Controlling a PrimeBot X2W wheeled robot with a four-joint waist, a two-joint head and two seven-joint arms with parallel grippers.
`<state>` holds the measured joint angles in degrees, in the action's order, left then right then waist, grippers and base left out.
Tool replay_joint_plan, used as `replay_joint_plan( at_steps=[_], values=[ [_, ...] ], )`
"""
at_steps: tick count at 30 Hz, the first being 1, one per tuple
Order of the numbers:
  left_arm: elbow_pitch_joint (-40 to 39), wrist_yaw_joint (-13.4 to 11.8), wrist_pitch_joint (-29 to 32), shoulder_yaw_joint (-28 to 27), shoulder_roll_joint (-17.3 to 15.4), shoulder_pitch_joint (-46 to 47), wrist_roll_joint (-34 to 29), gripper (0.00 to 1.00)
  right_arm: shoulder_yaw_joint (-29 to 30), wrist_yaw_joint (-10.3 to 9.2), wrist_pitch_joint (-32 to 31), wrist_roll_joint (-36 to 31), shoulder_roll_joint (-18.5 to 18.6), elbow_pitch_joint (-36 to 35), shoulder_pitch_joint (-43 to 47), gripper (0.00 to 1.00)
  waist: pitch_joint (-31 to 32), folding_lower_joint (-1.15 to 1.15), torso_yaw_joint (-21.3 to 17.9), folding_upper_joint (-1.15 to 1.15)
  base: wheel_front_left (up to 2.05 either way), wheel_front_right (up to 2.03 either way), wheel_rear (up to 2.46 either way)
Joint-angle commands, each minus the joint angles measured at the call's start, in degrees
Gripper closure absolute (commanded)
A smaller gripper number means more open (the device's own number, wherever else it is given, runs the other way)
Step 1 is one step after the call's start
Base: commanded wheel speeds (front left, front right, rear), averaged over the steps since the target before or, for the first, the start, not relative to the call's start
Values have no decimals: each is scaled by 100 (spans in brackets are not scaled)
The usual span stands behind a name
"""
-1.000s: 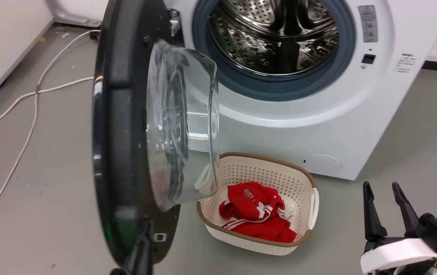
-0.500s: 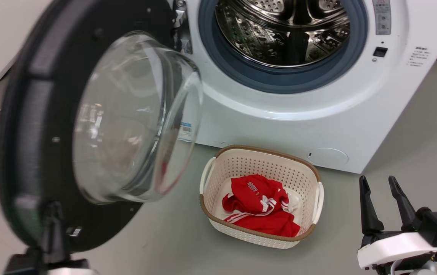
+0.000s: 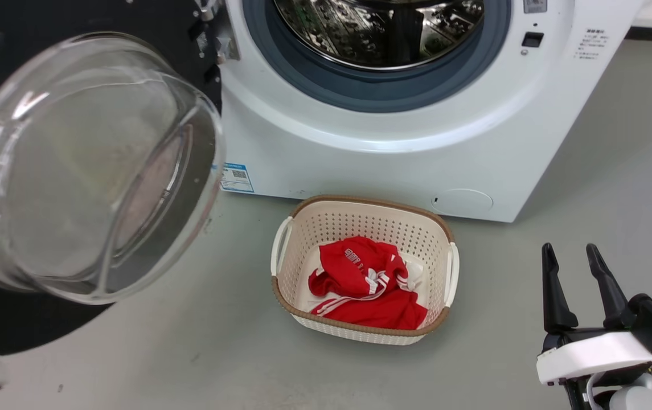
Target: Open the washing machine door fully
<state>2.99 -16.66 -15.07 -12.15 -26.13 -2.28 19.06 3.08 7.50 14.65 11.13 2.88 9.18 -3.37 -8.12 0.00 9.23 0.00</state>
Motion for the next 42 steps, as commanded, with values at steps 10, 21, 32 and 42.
replay_joint_plan(
  at_steps=[10, 21, 32, 42],
  values=[
    [1110, 579, 9, -1092, -394, 437, 3, 100, 3, -2, 42, -106, -4, -119, -189, 0, -276, 0, -215, 0, 0, 0, 0],
    [1994, 1349, 5, -1586, -574, 1053, -456, 100, 24, -3, 32, -130, -4, -41, -193, 0, -259, 0, -243, 0, 0, 0, 0],
    [1716, 1926, 0, -2017, -10, 845, -1002, 100, -40, -2, 38, 11, -4, 67, -13, 0, 126, 0, -193, 0, 0, 0, 0],
    [377, 1977, -1, -1677, 1679, -173, -1417, 100, -126, -2, 50, 10, -3, 82, 153, 0, 432, 0, -241, 0, 0, 0, 0]
  ],
)
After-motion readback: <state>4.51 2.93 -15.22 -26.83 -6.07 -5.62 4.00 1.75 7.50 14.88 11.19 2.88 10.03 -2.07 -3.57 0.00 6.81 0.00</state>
